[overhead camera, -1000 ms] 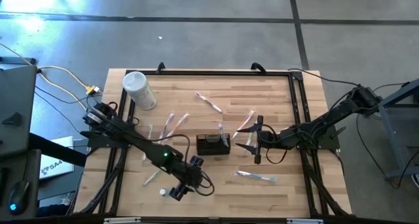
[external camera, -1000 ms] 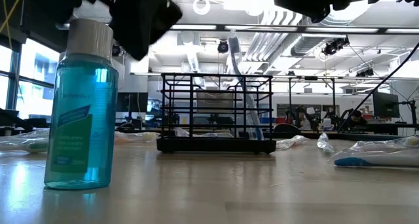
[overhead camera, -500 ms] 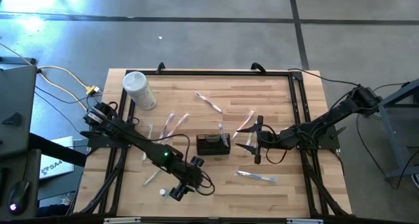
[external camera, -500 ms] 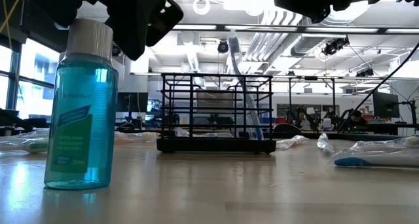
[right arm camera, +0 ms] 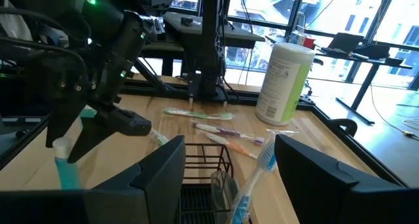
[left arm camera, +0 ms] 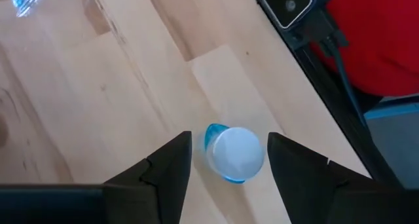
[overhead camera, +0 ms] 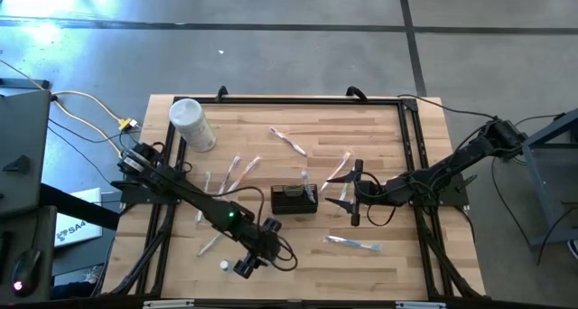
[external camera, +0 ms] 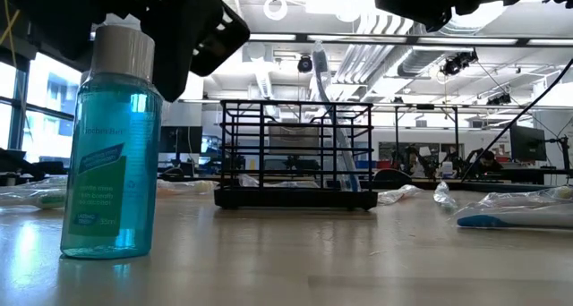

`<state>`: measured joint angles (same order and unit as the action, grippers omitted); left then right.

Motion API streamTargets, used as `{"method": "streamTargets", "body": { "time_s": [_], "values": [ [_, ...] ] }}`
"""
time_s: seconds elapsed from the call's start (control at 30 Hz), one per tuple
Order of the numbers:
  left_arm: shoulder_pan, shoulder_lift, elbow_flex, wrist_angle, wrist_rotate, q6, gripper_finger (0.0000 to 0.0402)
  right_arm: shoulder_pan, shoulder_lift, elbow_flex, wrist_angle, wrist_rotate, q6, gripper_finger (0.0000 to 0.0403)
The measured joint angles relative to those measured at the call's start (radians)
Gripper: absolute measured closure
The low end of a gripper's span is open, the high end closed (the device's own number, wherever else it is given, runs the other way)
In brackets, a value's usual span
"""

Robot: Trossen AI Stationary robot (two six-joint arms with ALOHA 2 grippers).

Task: Pick & Place toothbrushing station
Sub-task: Put the right blue mouthwash into the black wire organizer

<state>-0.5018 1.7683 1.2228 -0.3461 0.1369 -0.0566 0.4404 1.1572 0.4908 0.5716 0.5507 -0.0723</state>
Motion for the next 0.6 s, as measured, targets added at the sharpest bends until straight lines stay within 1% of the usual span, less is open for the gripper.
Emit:
{"method": "streamTargets", "body": {
  "time_s": [0.2, 0.6],
  "values": [
    [0.0, 0.0, 0.0, 0.005, 0.004, 0.0, 0.0208, 0.0, 0.0, 0.0, 0.0, 0.0, 0.0, 0.0175],
    [0.0, 0.0, 0.0, -0.001, 0.003, 0.007, 0.0255, 0.0, 0.0, 0.0, 0.0, 0.0, 0.0, 0.0175]
  ]
}}
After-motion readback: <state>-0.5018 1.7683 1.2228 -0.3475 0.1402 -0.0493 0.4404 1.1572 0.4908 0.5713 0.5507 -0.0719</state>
